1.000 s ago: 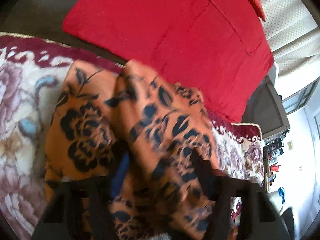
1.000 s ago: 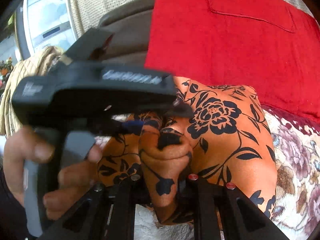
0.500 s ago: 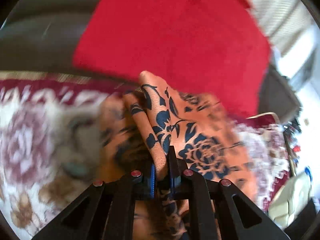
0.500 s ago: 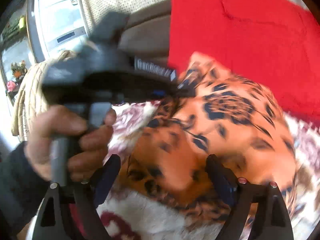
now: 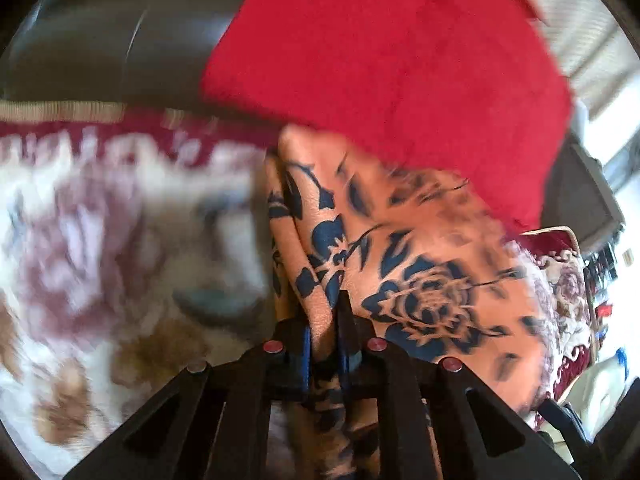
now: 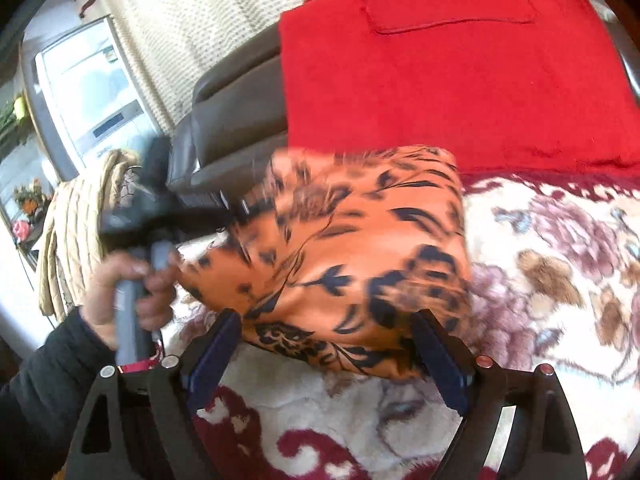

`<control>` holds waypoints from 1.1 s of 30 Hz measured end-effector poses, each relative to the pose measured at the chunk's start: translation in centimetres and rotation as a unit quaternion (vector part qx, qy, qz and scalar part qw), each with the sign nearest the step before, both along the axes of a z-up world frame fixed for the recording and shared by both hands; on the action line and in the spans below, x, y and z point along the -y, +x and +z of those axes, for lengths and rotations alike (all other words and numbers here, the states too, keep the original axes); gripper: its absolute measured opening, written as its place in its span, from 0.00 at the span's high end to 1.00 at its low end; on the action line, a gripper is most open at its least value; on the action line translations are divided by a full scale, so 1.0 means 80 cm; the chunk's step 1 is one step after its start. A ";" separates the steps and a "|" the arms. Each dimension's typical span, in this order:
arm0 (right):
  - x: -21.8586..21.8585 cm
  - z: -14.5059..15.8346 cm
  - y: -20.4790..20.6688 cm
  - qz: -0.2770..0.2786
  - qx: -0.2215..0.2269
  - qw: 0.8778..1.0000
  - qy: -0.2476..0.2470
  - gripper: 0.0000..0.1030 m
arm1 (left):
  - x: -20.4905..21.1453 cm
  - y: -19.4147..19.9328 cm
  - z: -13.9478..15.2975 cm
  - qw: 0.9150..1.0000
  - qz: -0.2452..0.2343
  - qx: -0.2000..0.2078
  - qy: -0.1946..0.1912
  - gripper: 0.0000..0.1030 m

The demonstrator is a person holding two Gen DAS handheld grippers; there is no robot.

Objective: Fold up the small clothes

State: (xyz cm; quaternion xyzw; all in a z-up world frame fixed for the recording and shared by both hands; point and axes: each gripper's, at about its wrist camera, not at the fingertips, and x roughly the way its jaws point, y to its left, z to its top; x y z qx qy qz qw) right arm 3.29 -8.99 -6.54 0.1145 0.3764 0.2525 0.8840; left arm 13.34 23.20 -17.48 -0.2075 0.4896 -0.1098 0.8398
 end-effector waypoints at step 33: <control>0.108 -0.066 0.103 -0.056 -0.203 0.961 0.178 0.09 | 0.048 -0.087 0.018 0.996 0.003 0.044 0.082 0.68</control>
